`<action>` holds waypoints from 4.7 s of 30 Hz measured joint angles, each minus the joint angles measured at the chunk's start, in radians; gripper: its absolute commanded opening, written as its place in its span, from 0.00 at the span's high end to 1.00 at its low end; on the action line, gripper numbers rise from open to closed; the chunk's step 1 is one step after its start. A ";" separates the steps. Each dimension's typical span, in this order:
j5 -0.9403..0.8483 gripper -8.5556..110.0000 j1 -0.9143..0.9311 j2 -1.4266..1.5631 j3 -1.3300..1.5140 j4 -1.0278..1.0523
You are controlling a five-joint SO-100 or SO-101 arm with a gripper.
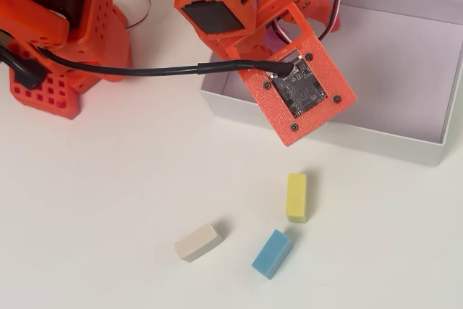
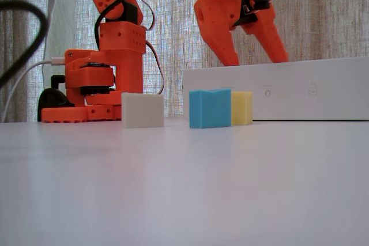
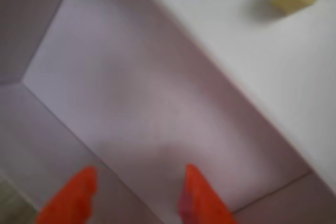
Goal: Grasp the pink cuboid and put it in the bin.
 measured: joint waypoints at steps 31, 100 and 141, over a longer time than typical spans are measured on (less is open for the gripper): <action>0.325 0.80 0.667 1.051 0.437 -0.069; 0.328 1.00 0.678 1.235 0.640 0.206; 0.328 1.00 0.678 1.235 0.640 0.206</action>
